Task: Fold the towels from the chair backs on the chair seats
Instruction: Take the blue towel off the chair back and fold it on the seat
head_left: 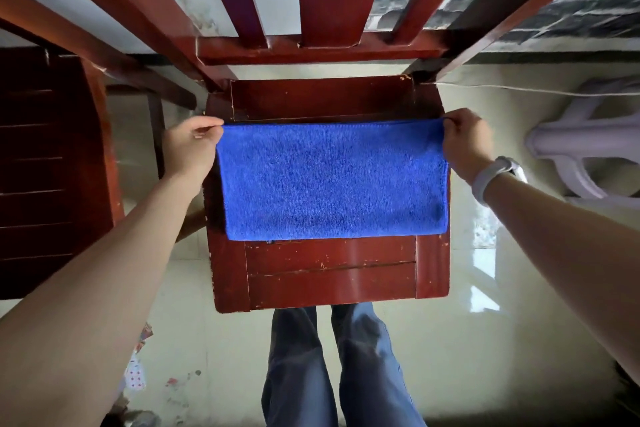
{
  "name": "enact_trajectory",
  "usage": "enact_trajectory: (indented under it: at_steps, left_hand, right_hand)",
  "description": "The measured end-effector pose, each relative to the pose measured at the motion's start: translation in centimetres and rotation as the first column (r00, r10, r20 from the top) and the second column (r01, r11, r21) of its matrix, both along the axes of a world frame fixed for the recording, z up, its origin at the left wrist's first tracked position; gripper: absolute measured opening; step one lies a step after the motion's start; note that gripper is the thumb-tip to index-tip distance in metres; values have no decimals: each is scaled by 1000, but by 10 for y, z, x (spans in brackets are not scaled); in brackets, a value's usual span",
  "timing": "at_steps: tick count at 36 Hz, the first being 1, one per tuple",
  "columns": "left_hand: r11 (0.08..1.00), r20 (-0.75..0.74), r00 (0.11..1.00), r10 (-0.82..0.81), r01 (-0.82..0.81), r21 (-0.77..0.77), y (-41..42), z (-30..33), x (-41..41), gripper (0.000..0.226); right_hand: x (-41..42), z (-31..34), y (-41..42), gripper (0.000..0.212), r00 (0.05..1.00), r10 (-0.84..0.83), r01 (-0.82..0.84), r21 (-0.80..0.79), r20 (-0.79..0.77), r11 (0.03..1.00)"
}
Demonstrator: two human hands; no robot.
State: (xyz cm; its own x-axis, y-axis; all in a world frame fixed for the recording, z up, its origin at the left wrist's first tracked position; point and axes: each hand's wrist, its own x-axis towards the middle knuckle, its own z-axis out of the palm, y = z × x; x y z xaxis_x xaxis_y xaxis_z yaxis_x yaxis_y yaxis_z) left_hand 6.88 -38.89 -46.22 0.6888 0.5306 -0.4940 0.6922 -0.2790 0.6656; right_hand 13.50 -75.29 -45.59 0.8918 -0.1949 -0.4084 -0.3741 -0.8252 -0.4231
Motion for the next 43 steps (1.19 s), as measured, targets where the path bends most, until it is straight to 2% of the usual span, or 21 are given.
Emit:
enact_trajectory:
  at_steps: [6, 10, 12, 15, 17, 19, 22, 24, 27, 31, 35, 38, 41, 43]
  left_hand:
    - [993, 0, 999, 39, -39, 111, -3, -14, 5, 16]
    - [985, -25, 1000, 13, -8, 174, -7, -13, 10, 15]
    - [966, -29, 999, -28, 35, 258, -11, -7, 9, 20]
    - [866, 20, 980, -199, 166, 472, -26, 9, -1, 27]
    - [769, 16, 929, -369, 296, 566, -40, 18, -12, 34]
    - [673, -20, 846, -533, 438, 596, -56, 20, -24, 40]
    - [565, -115, 737, -666, 599, 568, -77, 11, -35, 47]
    - [511, -181, 696, -695, 655, 557, -81, 0, -36, 50]
    - [471, -253, 687, -681, 675, 567, -75, -18, -30, 53]
    - [432, -270, 681, -681, 671, 602, -66, -35, -31, 54]
    - [437, -270, 691, -671, 662, 608, -68, -39, -32, 54]
    - [483, -242, 702, -670, 659, 576, -71, -30, -34, 55]
    - [625, -128, 799, -587, 548, 556, -73, -19, -44, 57]
    - [736, -26, 888, -460, 397, 548, -72, -9, -60, 55]
  right_hand:
    - [5, -2, 4, 22, 993, -109, 107, 38, 47, 993]
    - [5, -3, 3, 21, 989, -142, 142, 4, 34, 990]
    - [3, -1, 3, 24, 984, -166, 165, 24, 64, 986]
    - [-9, 11, 11, 29, 948, -210, 199, 69, 241, 978]
    - [-25, 19, 22, 31, 922, -113, 111, 25, 371, 993]
    - [-43, 23, 37, 34, 914, 108, -102, -37, 392, 994]
    - [-63, 14, 57, 43, 817, 511, -486, -157, 267, 860]
    - [-69, 3, 65, 47, 741, 656, -616, -243, 144, 749]
    - [-61, -14, 61, 51, 744, 668, -627, -327, 17, 707]
    - [-55, -29, 52, 51, 738, 675, -631, -380, -24, 676]
    - [-56, -29, 53, 51, 740, 673, -637, -352, -28, 686]
    - [-56, -15, 49, 53, 756, 655, -625, -278, 20, 730]
    - [-67, 0, 41, 51, 805, 576, -542, -221, 142, 811]
    - [-81, 7, 33, 53, 855, 483, -454, -176, 188, 873]
